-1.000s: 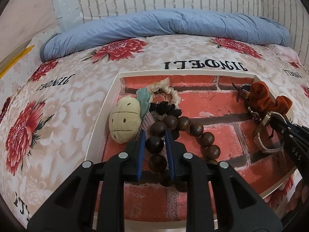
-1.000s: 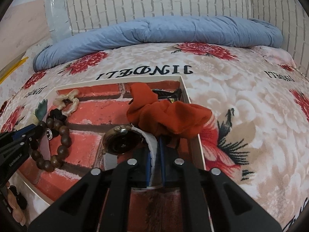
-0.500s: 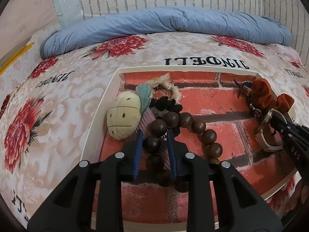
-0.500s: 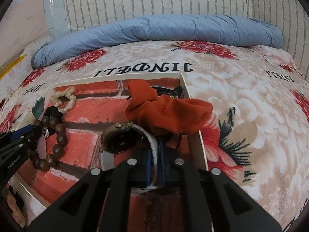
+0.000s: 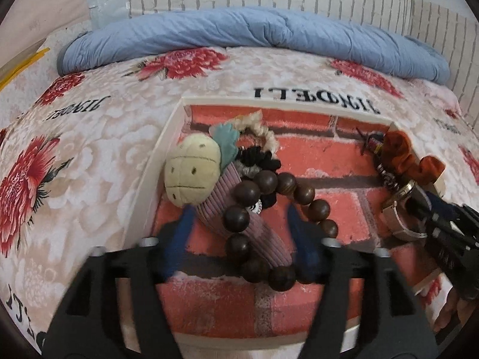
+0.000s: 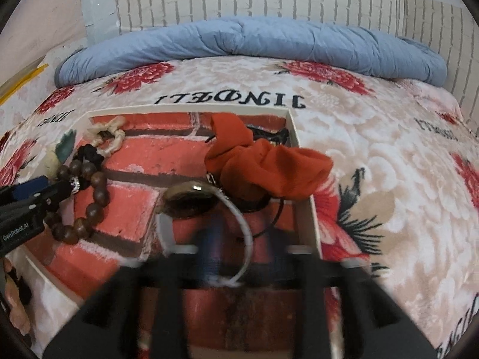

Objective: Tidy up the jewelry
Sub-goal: 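Lower the bracelet and watch into the tray and open both tools, then move both tools back toward the black claw clip and brown pendant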

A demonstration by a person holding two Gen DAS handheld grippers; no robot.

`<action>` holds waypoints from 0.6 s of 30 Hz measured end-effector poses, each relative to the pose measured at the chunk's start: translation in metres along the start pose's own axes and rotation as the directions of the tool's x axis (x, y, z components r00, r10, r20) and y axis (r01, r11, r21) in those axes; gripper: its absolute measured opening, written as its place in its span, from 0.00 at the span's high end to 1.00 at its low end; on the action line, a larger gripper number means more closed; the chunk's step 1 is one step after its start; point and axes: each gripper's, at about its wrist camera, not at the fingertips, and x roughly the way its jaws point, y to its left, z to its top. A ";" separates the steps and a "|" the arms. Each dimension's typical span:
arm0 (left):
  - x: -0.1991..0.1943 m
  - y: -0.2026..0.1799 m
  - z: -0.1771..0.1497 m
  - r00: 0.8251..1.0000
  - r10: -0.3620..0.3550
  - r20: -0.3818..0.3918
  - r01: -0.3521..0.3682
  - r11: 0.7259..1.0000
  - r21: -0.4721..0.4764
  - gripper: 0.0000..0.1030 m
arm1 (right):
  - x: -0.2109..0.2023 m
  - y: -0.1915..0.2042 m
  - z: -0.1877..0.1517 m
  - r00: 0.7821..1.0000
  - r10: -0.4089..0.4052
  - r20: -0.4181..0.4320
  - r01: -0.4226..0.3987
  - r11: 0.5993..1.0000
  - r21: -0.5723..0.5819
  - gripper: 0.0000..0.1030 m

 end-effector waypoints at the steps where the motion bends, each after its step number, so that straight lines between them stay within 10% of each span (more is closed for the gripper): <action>1: -0.004 0.000 0.000 1.000 -0.001 0.012 0.001 1.000 -0.003 0.21 | -0.006 0.000 0.000 1.000 -0.001 0.020 0.001 1.000 0.000 0.33; 10: -0.046 -0.003 0.003 0.993 0.029 0.113 -0.032 0.999 0.026 0.05 | -0.039 -0.006 -0.001 0.995 0.000 0.097 -0.003 1.000 0.031 0.10; 18: -0.082 0.026 -0.006 0.991 0.061 0.115 -0.062 0.998 0.010 0.05 | -0.074 -0.011 -0.012 0.991 -0.046 0.125 0.035 0.996 0.084 0.09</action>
